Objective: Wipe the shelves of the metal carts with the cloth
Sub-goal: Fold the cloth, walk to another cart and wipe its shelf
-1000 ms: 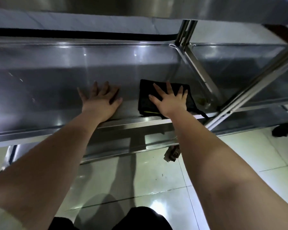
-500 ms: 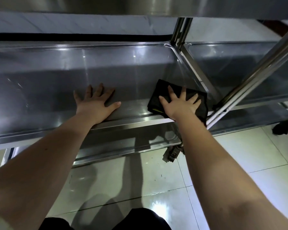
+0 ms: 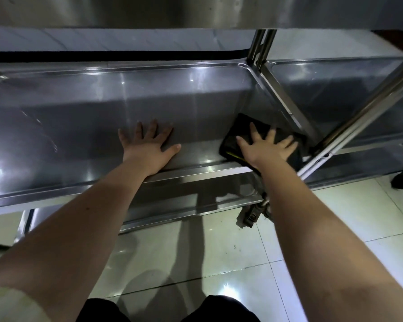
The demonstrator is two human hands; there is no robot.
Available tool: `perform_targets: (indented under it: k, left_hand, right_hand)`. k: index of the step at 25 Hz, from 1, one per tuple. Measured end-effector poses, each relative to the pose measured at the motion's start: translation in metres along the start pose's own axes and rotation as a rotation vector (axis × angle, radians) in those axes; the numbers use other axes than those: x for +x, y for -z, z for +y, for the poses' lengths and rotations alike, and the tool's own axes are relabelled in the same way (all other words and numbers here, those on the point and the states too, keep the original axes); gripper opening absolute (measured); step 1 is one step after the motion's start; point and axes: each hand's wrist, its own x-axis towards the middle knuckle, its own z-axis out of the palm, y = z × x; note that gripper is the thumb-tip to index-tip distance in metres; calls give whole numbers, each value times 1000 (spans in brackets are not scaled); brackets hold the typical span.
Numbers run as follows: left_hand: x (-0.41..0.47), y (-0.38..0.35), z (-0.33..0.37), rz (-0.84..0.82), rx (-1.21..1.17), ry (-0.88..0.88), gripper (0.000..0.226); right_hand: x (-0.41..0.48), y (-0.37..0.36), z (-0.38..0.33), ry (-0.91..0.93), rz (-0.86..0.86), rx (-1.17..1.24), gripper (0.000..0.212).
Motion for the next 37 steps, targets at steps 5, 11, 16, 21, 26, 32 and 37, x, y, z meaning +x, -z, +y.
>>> perform_targets:
  k: [5, 11, 16, 21, 26, 32, 37]
  left_hand:
    - [2, 2, -2, 18, -108, 80, 51]
    - [4, 1, -4, -36, -64, 61, 53]
    - [10, 9, -18, -18, -443, 9, 50]
    - [-18, 13, -142, 115, -355, 22, 52]
    - [-46, 11, -182, 84, -270, 26, 50]
    - [-67, 35, -185, 126, -299, 18, 51]
    - [-75, 28, -166, 120, -365, 122, 49]
  right_hand:
    - [-68, -30, -96, 414, 34, -48, 69]
    - [15, 3, 21, 139, 19, -2, 67]
    - [27, 1, 43, 81, 48, -40, 67]
    - [16, 2, 13, 66, 43, -15, 67]
    - [-47, -23, -130, 320, 94, -50, 67]
    - [-179, -59, -305, 679, -7, -187, 71]
    - [-153, -41, -282, 818, 125, 27, 58]
